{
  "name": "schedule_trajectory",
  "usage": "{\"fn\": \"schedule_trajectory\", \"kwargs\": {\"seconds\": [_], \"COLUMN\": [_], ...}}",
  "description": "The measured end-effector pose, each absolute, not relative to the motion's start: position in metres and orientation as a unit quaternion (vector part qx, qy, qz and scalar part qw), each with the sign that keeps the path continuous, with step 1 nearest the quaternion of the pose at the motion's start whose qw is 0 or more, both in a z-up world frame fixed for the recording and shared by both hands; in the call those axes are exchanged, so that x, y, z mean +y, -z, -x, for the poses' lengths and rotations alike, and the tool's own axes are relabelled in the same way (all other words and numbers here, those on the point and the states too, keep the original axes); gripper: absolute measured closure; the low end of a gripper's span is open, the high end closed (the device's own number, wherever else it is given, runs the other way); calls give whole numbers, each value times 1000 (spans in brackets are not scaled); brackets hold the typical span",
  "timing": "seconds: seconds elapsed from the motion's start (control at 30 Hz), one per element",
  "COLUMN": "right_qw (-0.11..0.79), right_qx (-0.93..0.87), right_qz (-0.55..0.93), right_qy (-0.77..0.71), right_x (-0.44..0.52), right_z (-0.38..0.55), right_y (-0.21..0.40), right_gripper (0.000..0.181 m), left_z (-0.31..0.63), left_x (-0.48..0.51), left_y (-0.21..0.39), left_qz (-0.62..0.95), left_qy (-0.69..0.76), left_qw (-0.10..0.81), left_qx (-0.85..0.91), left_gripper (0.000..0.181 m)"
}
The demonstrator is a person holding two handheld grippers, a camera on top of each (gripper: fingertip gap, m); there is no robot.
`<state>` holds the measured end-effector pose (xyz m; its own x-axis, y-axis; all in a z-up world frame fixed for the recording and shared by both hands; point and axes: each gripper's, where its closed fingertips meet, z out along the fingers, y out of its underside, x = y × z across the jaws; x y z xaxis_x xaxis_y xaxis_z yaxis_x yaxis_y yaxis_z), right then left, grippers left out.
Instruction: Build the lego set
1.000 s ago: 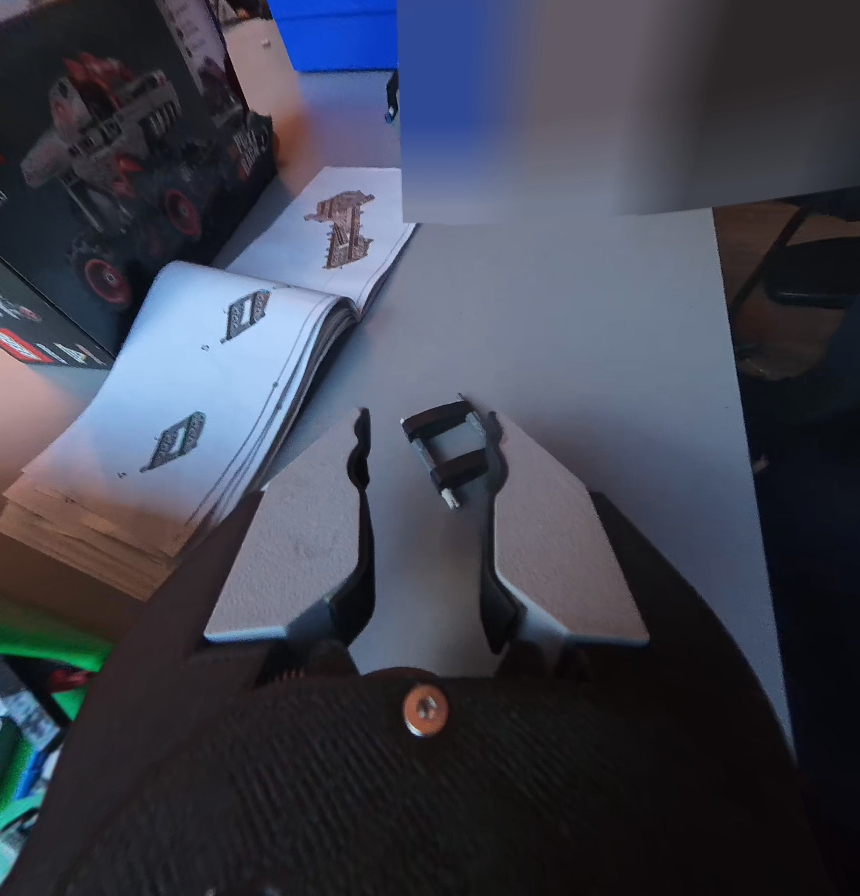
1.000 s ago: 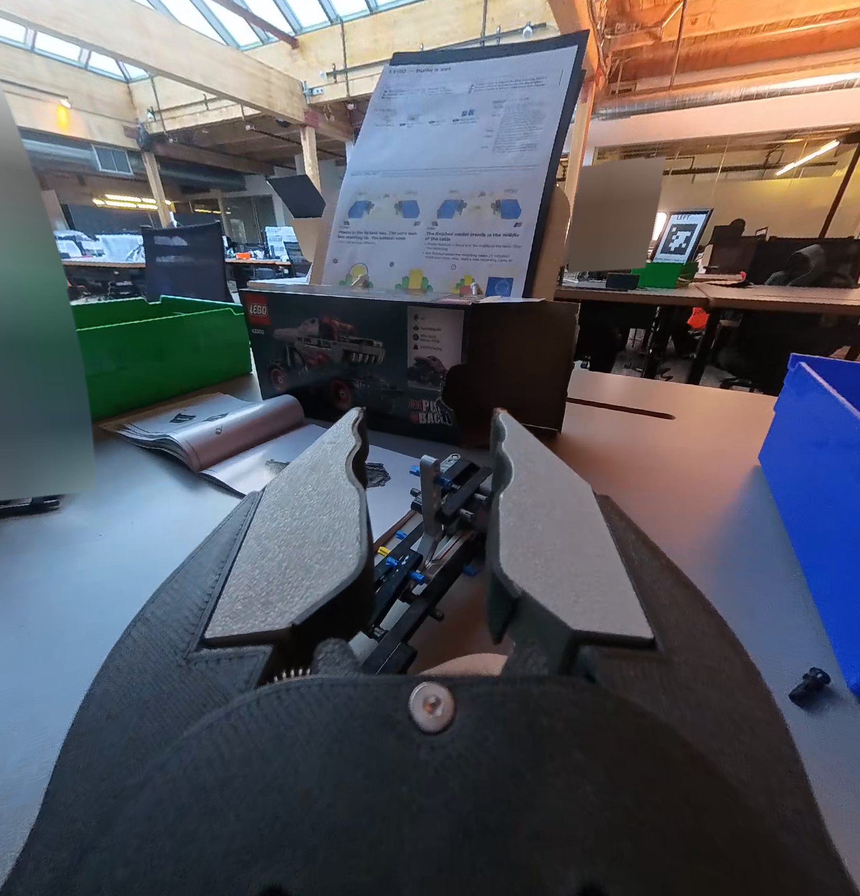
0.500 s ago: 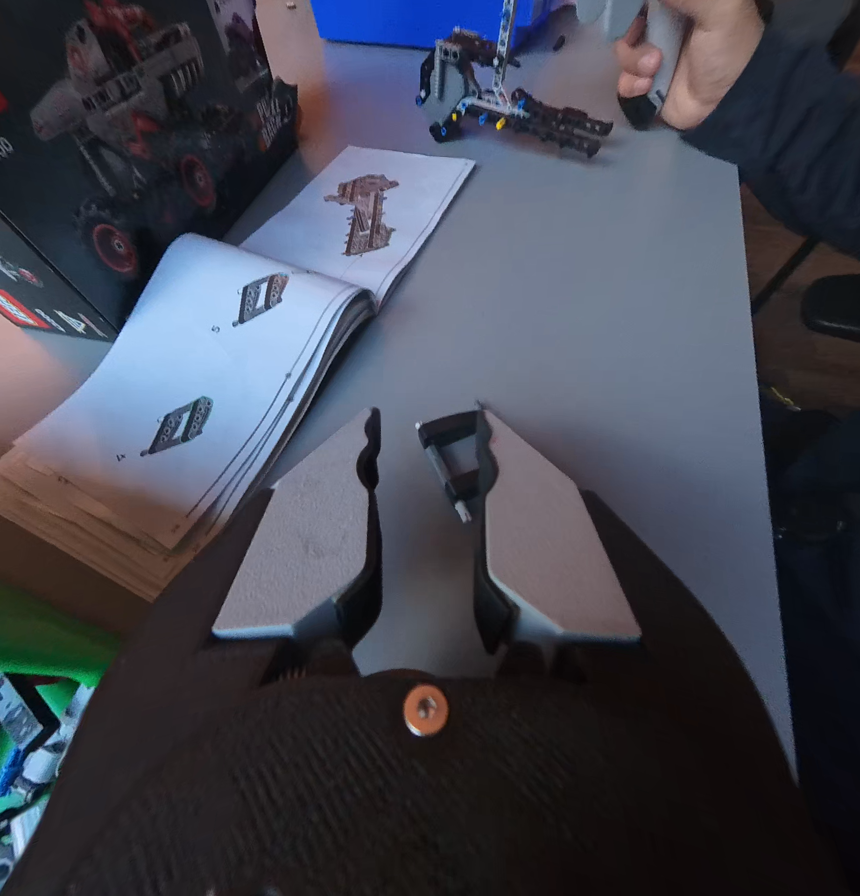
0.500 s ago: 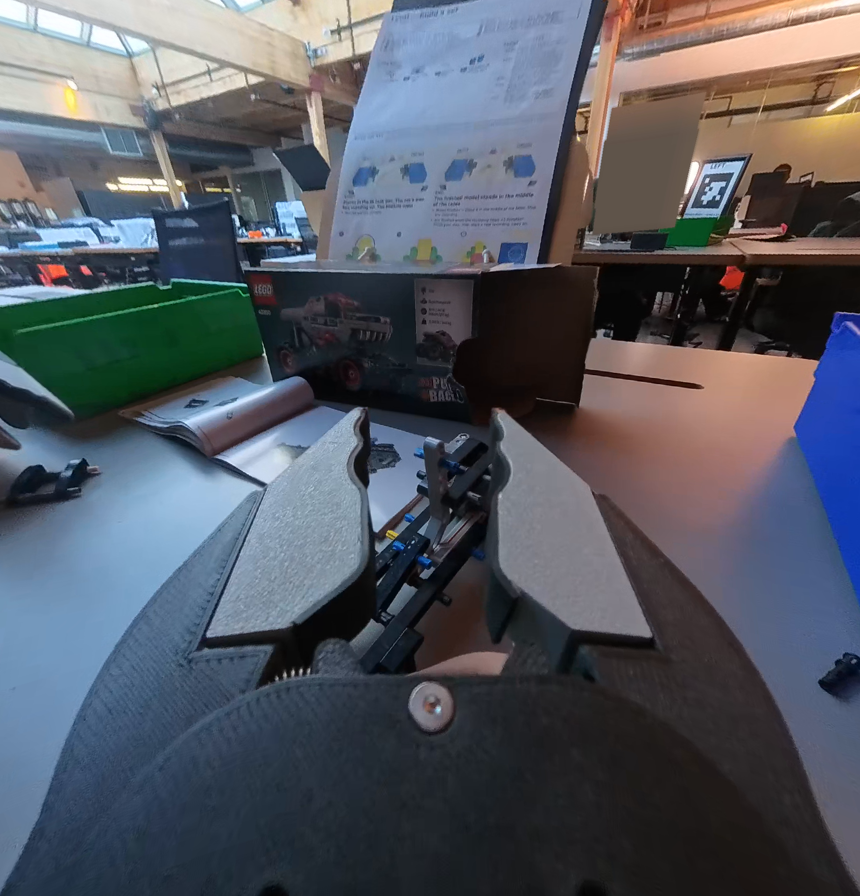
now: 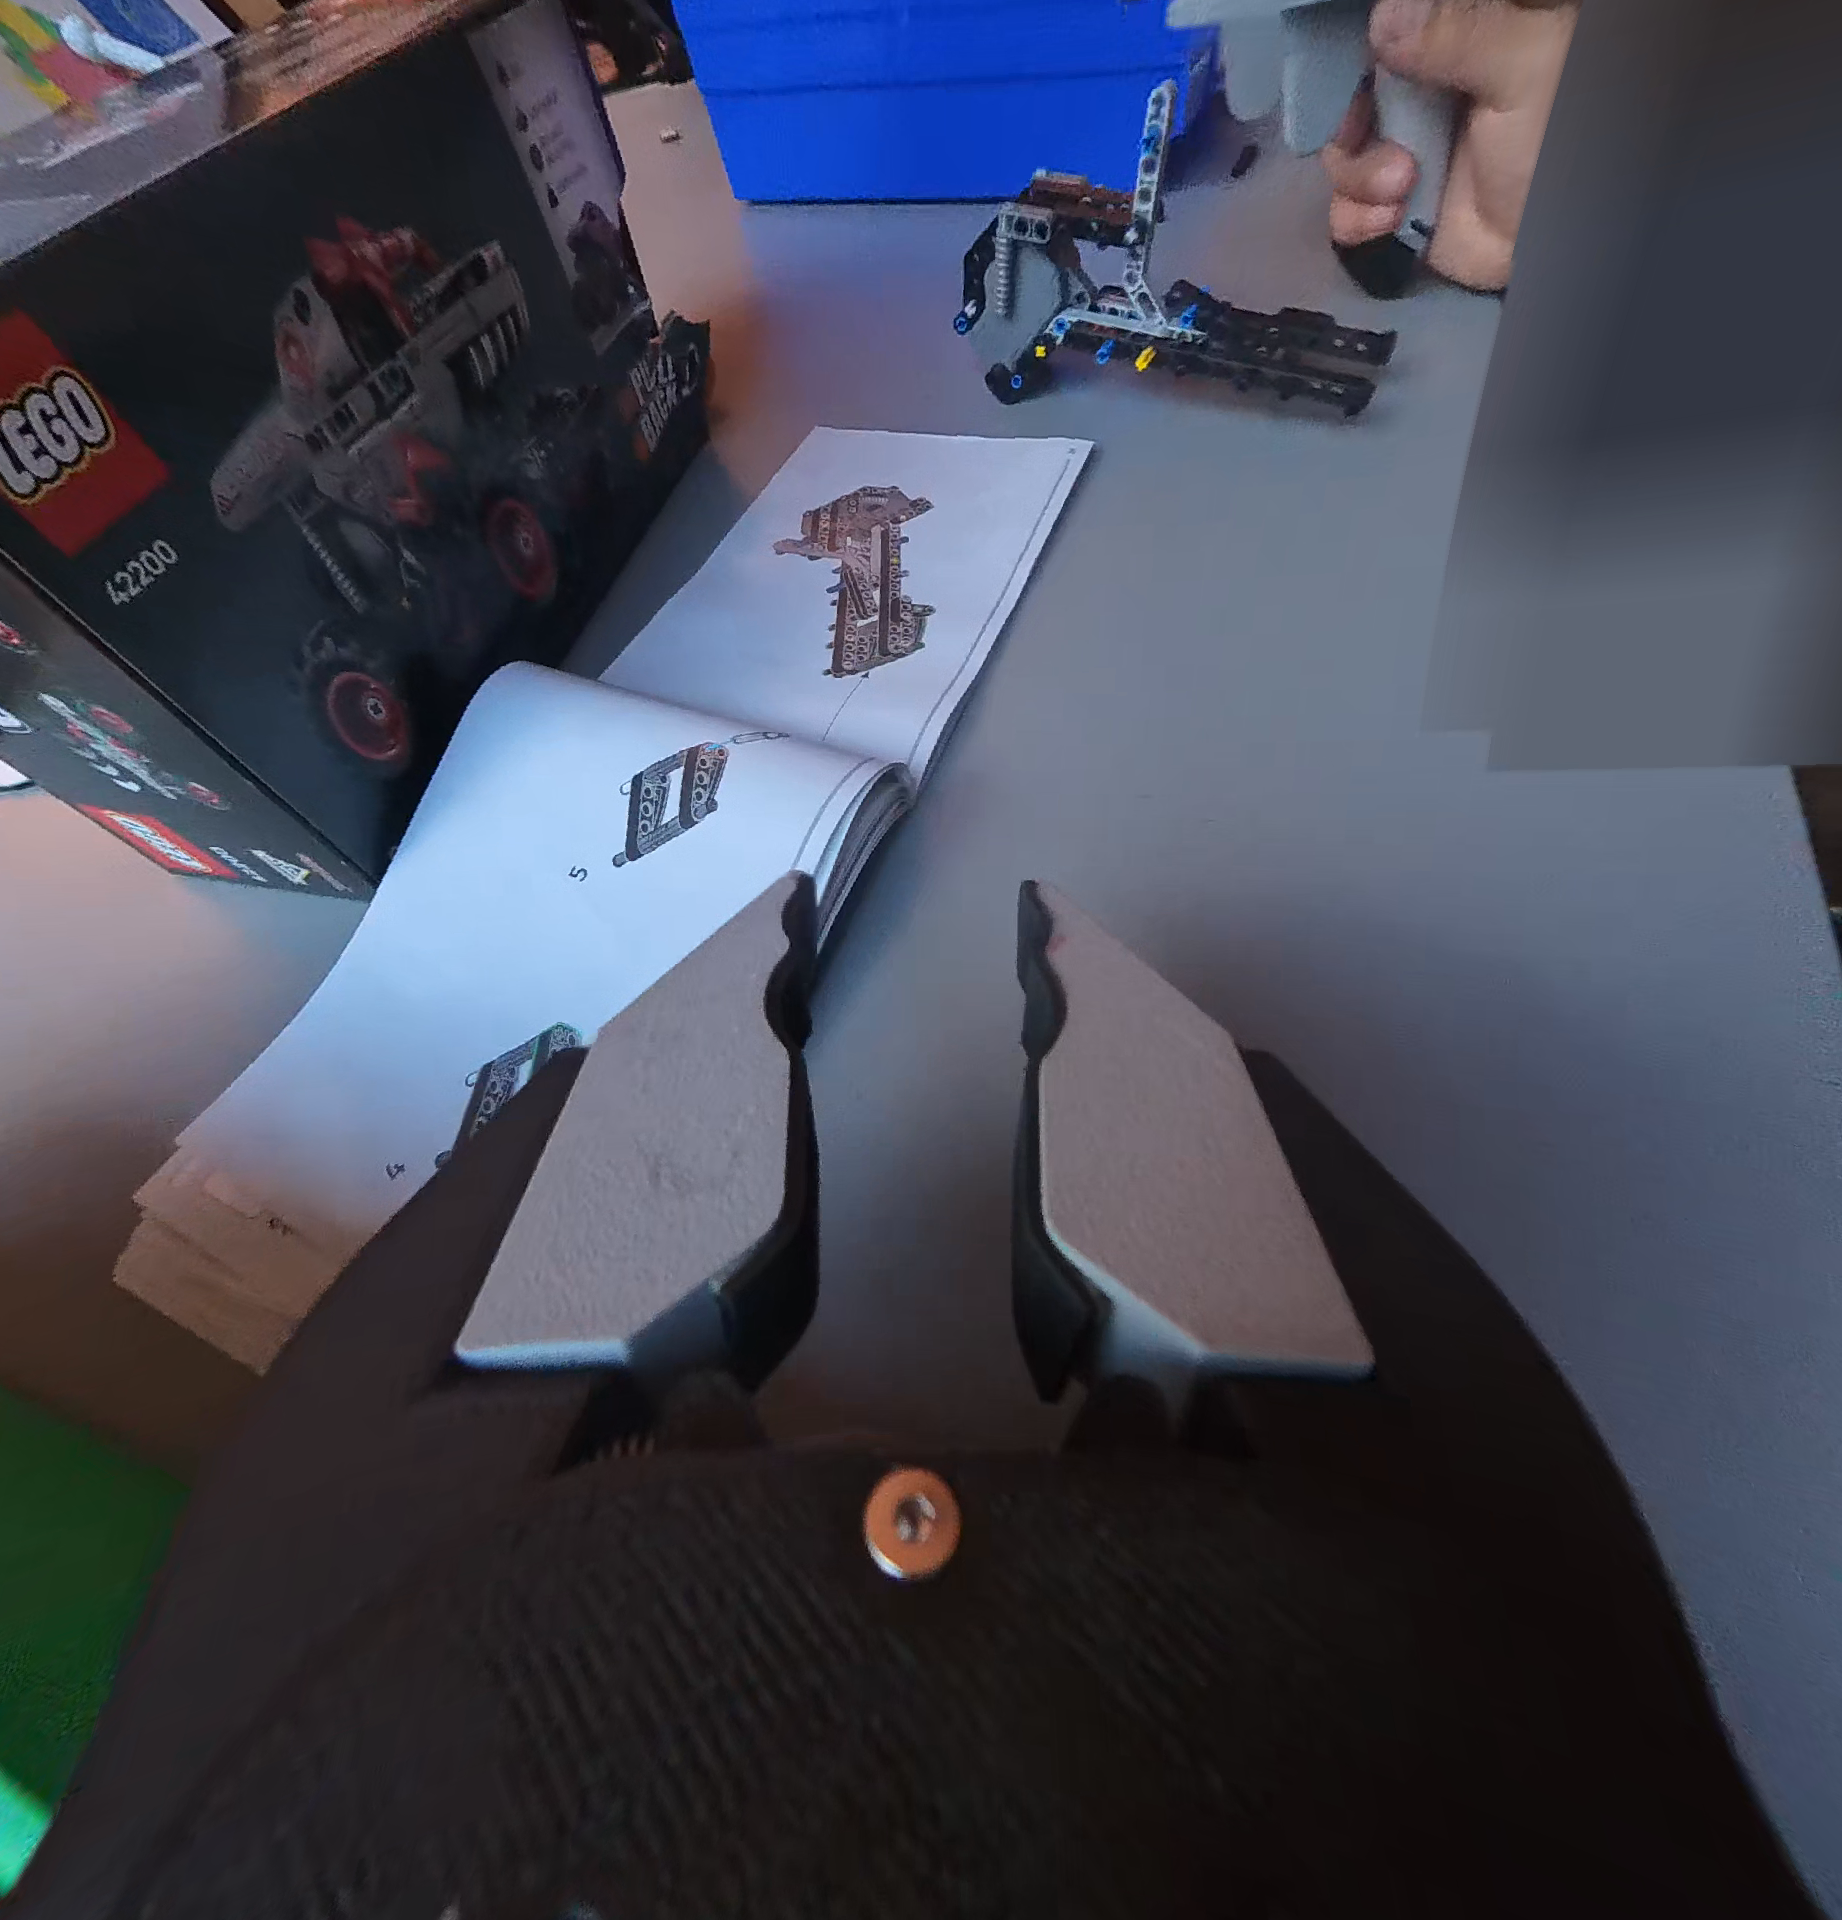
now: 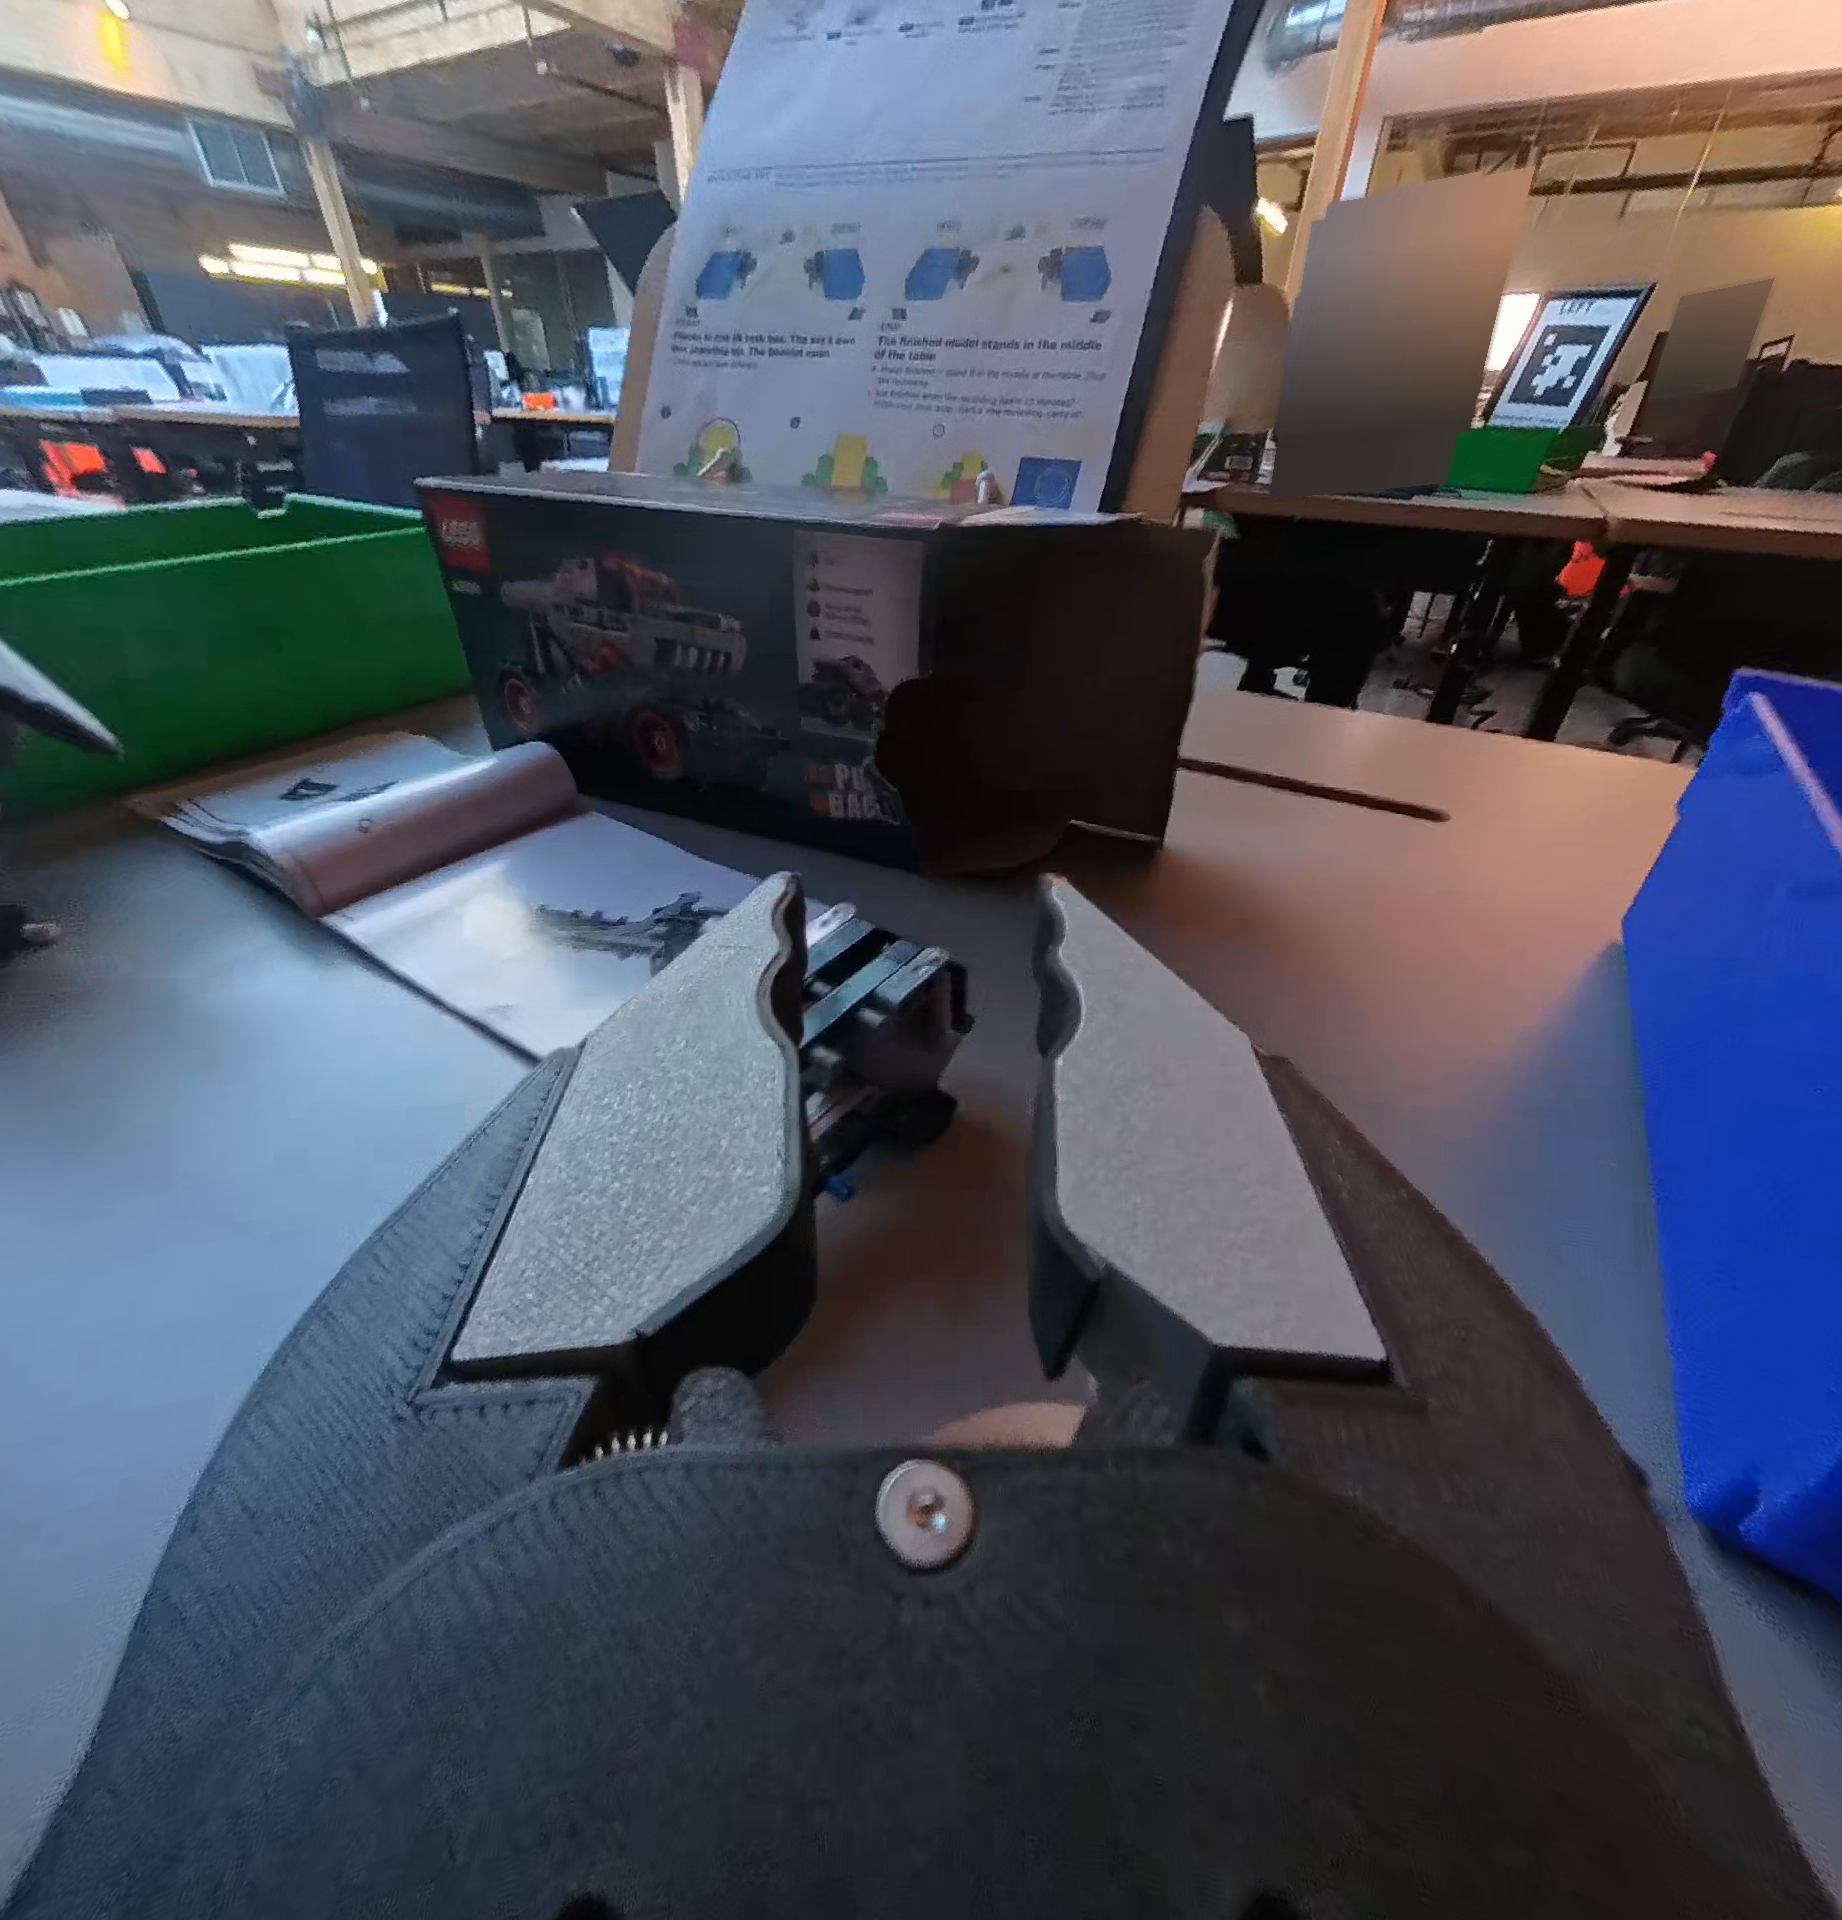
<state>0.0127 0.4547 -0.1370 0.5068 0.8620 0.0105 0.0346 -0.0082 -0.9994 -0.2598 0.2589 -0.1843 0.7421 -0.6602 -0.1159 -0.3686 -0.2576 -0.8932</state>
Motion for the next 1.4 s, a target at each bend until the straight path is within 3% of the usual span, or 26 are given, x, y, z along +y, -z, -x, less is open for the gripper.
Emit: {"fn": "schedule_trajectory", "kwargs": {"seconds": [0.13,0.4,0.83,1.4], "right_qw": [658,638,635,621], "right_qx": [-338,-301,-289,-290], "right_qz": [578,592,600,605], "right_qy": [-345,-391,-391,-405], "right_x": [476,511,510,521], "right_z": [-8,3,-5,-7], "right_y": [117,117,120,123], "right_gripper": [162,147,148,152], "left_z": [255,257,240,244], "left_x": [259,249,237,244], "left_y": [182,162,176,167], "left_qz": [767,706,692,702], "left_qy": [136,156,88,136], "left_qw": [533,601,584,593], "left_qx": [331,340,415,370], "left_gripper": [145,149,149,153]}}
